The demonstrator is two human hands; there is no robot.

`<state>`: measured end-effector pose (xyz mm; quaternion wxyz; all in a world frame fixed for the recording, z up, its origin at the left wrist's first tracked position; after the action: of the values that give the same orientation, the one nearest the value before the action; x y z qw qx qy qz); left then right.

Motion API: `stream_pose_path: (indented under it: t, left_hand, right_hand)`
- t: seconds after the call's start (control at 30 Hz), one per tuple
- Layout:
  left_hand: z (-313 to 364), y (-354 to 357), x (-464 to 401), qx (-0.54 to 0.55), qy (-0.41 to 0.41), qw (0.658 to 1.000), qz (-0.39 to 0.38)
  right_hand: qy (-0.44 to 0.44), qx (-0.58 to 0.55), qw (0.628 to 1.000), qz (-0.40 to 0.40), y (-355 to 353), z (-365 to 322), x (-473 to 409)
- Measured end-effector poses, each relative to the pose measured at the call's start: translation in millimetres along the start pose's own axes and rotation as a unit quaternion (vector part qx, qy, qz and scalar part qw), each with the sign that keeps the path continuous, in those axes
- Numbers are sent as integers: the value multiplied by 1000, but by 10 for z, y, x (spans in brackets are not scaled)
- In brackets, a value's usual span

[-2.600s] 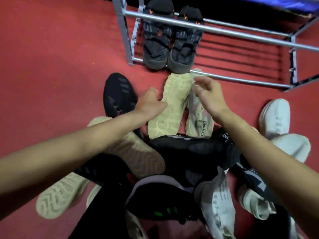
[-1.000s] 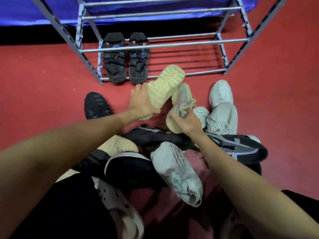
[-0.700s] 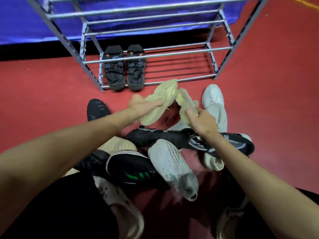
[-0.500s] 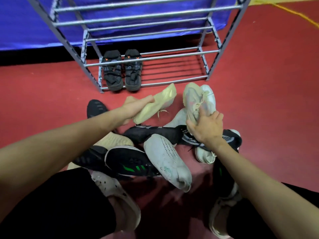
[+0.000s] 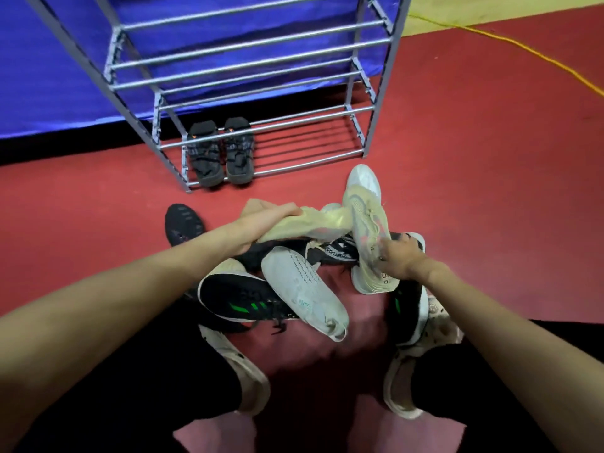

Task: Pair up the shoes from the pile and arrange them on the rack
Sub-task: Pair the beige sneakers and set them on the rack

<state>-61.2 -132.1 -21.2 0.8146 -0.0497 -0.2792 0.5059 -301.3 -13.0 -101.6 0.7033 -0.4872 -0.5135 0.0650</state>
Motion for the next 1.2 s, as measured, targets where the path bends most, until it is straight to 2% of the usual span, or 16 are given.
stream_pose_path:
  t: [0.1, 0.23, 0.4, 0.47, 0.57, 0.63, 0.7, 0.8, 0.87, 0.97, 1.1, 1.17, 1.2]
  left_hand:
    - [154, 11, 46, -54, 18, 998, -27]
    - [281, -21, 87, -66, 24, 995, -66]
    - [228, -53, 156, 4, -10, 993, -115]
    - [128, -74, 156, 77, -39, 990, -112]
    - [-26, -50, 85, 236, -74, 966, -74]
    - [-43, 18, 42, 274, -64, 959, -43]
    - [-68, 218, 63, 236, -58, 968, -59]
    - [-199, 678, 215, 113, -67, 977, -168]
    - [-279, 918, 301, 99, -71, 969, -213]
    - [-307, 1035, 262, 153, -63, 967, -192]
    - [-326, 925, 89, 217, -64, 966, -124]
    - [-367, 844, 38, 214, -68, 969, -103]
    - [-403, 800, 23, 207, -71, 971, -95]
  right_hand:
    - [-115, -108, 985, 69, -374, -294, 235]
    - [-242, -19, 967, 72, -469, -730, 415]
    - [-254, 31, 961, 102, -543, -857, 530]
    - [-265, 10, 960, 92, -541, -814, 526]
    - [-254, -123, 959, 4, -448, -659, 425]
    - [-209, -232, 948, -62, -368, -556, 328]
    - [-161, -306, 932, -104, -296, -510, 248]
    - [-124, -383, 906, -127, -268, -511, 204]
    - [-117, -433, 883, -139, -286, -549, 200]
    - [-114, -478, 860, -136, -341, -590, 200]
    - [-127, -495, 854, -98, -429, -593, 171]
    - [-102, -486, 867, -28, -467, -491, 84]
    - [-80, -448, 890, 21, -469, -411, 23]
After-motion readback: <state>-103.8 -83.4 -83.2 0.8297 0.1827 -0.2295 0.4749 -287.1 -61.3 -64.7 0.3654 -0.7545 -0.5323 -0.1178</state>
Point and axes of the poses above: each hand's wrist, its own x-axis away from the middle knuckle, its own y-axis out of the palm, z = x × y, the point moved 9 cm from there along -x, towards the middle knuckle, and after that the axes turned 12 degrees about y, right-handed, at the moved point
